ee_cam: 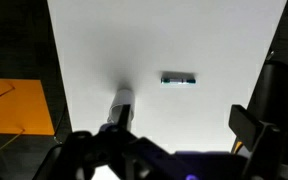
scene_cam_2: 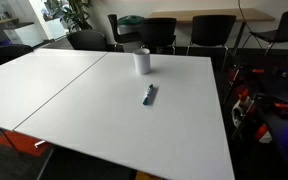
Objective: Put the marker in the cup
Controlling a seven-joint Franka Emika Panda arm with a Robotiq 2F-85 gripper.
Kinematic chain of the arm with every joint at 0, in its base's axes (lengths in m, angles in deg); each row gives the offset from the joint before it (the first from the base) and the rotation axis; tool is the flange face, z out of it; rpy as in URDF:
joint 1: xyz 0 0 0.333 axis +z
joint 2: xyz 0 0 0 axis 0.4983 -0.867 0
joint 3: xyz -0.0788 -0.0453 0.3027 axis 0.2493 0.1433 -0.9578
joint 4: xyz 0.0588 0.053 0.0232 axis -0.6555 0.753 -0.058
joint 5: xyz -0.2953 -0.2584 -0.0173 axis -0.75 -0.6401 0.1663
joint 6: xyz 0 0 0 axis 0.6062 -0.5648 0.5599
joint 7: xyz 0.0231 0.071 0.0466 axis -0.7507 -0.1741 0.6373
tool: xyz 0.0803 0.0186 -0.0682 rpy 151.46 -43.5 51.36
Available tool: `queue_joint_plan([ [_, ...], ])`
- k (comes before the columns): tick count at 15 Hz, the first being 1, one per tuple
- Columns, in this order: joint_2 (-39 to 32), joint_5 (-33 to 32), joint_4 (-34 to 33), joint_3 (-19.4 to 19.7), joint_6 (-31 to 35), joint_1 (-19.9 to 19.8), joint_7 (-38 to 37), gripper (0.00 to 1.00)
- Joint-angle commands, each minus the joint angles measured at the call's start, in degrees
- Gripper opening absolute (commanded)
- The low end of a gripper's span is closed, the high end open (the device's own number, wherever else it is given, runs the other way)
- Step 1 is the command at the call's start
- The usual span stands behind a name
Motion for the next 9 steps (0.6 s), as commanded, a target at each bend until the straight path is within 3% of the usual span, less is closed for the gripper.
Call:
queue_joint_plan([
  [1,0.0,-0.1,-0.1,0.2,-0.1,0.3,-0.1,1.0],
  [9,-0.4,0.5,0.1,-0.2,1.2,0.7,-0.6,1.0],
])
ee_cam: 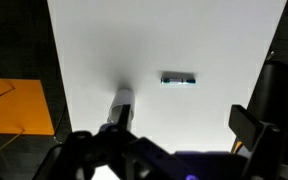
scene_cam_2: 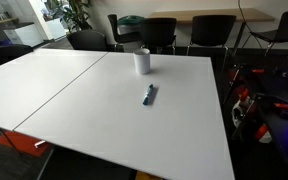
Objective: Put the marker in the cup
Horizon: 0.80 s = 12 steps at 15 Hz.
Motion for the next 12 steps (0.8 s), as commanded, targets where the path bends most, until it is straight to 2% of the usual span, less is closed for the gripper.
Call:
queue_joint_plan([
  [1,-0.7,0.9,0.1,-0.6,1.9,0.8,-1.3,1.0],
  [5,-2.0,4.4,1.3,-2.6,6.4,1.3,-6.1,1.0],
  [12,-9.2,14.3,2.3,-7.7,19.1,1.6,-22.9,1.0],
])
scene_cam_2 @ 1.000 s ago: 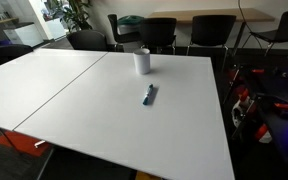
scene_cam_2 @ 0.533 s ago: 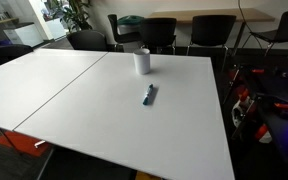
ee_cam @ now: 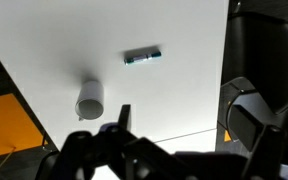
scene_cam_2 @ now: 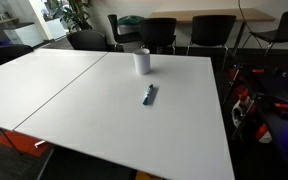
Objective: Put the marker in the cup
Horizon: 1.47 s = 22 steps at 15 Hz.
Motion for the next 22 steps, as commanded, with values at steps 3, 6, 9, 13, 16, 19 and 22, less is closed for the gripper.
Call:
queue_joint_plan([
  [3,-8.2,9.3,-0.6,-2.5,10.8,0.7,-12.9,1.0],
  [6,-13.8,11.3,-1.5,-3.5,15.2,0.8,-16.9,1.0],
  [9,-13.3,9.5,-0.3,-2.8,14.4,1.1,-15.6,1.0],
  [13,-13.0,9.5,-0.3,-2.7,14.4,1.0,-15.5,1.0],
  [16,-13.1,10.5,-0.5,-2.3,13.9,1.1,-15.8,1.0],
  [19,-15.2,11.7,-0.6,-2.5,14.0,1.0,-18.2,1.0],
  [22,-17.8,12.6,0.2,-3.1,15.3,0.9,-22.1,1.0],
])
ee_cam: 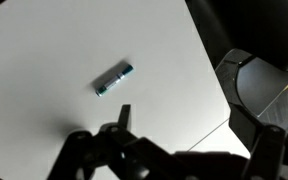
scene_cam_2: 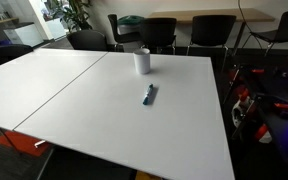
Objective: Put the marker in the cup
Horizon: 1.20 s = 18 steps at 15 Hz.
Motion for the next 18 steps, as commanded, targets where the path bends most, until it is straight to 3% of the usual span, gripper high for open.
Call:
queue_joint_plan([
  [1,-3.8,1.5,0.1,-0.4,1.4,0.2,-5.9,1.0],
  [6,-10.0,0.8,0.9,-1.8,8.7,0.9,-18.1,1.0],
  [12,-20.1,1.9,0.4,-1.2,21.1,3.2,-26.3,1.0],
  [18,-29.0,2.2,-3.4,0.3,22.4,3.9,-29.7,1.0],
])
